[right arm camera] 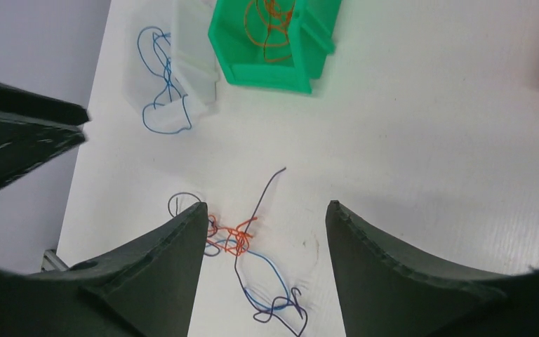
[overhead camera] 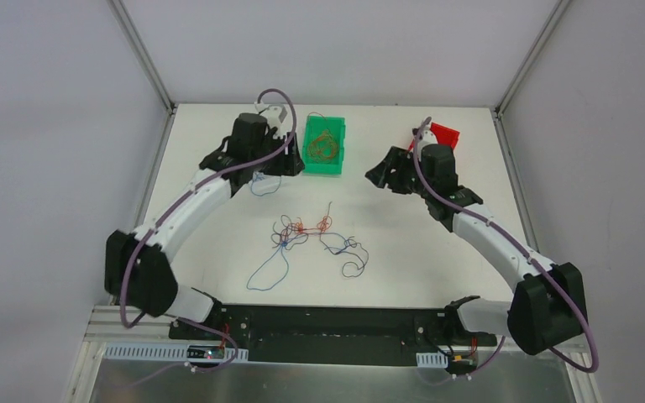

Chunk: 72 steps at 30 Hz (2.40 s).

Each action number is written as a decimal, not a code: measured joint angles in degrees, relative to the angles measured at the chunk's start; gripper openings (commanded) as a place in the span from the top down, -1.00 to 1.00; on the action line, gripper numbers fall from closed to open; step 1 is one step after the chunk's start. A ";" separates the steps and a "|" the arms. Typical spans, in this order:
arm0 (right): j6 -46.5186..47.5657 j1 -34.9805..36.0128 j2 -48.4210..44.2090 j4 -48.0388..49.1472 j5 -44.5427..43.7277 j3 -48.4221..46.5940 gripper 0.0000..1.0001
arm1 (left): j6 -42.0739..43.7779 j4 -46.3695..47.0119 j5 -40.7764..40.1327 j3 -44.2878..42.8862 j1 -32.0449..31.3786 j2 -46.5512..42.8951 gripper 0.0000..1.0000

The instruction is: Untangle the cables

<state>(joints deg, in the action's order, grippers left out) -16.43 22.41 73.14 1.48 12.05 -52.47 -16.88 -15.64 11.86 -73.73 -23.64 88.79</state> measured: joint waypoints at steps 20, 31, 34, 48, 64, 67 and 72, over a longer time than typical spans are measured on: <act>-3.48 10.32 -1.46 24.41 -0.83 20.11 -0.33 | -9.99 30.10 -5.99 37.88 16.00 -12.37 -0.16; -3.45 10.73 -0.74 28.41 -1.42 20.68 -0.33 | -9.35 36.76 -5.60 36.30 17.75 -2.14 0.25; -3.43 10.73 -0.52 28.76 -1.46 20.68 -0.34 | -8.87 36.83 -5.18 35.17 17.75 -1.16 0.55; -3.43 10.73 1.09 28.79 -1.60 20.68 -0.34 | -5.81 33.16 -4.81 31.82 17.75 -1.42 1.00; -3.43 10.73 1.84 28.70 -1.62 20.68 -0.34 | -3.82 24.55 -3.13 11.76 17.62 1.03 1.00; -3.41 10.75 1.84 28.68 -1.66 20.68 -0.34 | -1.62 23.06 -3.67 7.48 17.25 5.53 1.00; -3.21 10.73 1.84 28.70 -1.81 20.68 -0.34 | 3.15 19.43 -6.19 0.46 15.21 14.03 1.00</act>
<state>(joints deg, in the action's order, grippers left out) -19.64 33.15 74.98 30.17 10.24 -31.79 -13.74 3.79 5.67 -73.28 -8.43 102.83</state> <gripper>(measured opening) 0.671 0.008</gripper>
